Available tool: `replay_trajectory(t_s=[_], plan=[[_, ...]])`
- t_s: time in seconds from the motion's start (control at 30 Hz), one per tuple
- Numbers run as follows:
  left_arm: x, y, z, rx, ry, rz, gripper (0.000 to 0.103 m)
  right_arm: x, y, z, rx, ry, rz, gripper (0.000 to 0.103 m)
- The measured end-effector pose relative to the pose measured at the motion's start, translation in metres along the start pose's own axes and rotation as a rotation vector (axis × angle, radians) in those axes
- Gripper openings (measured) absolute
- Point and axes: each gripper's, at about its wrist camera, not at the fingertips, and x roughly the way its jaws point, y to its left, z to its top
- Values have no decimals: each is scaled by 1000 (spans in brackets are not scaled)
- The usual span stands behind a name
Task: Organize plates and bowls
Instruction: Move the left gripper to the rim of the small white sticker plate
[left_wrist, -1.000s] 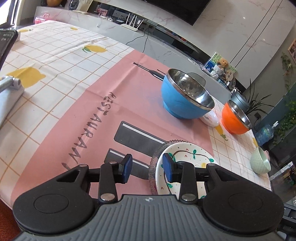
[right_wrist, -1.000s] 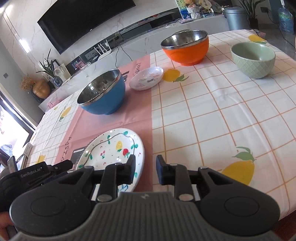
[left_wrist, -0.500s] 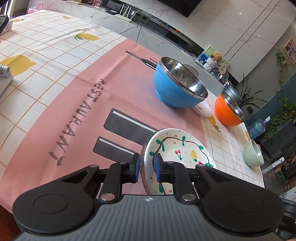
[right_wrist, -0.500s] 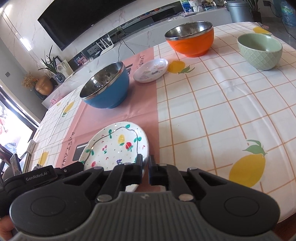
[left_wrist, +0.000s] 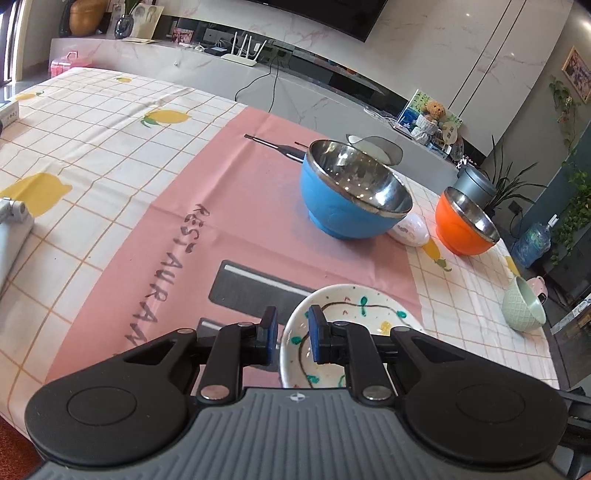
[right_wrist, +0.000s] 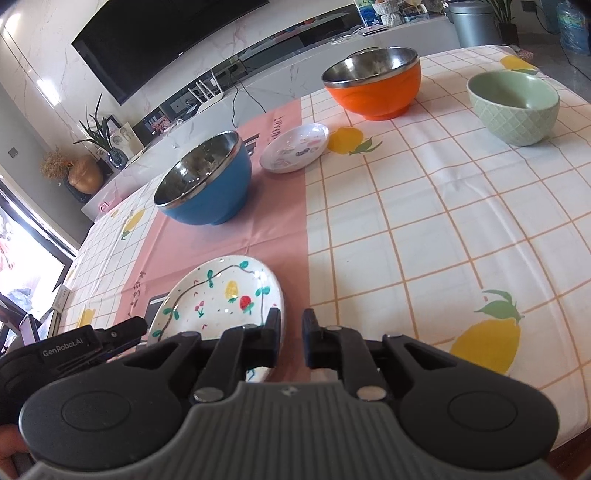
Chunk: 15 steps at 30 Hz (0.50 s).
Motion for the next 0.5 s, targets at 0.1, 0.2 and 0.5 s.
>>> replay_trajectory(t_s=[0.1, 0.2, 0.5], plan=[[6, -9, 8, -16, 22, -34, 21, -2, -6, 8, 7, -13, -22, 16], [14, -22, 14, -14, 43, -61, 22, -4, -10, 19, 5, -30, -45, 16], [51, -67, 30, -37, 105, -159, 23, -7, -15, 60, -48, -103, -95, 29]])
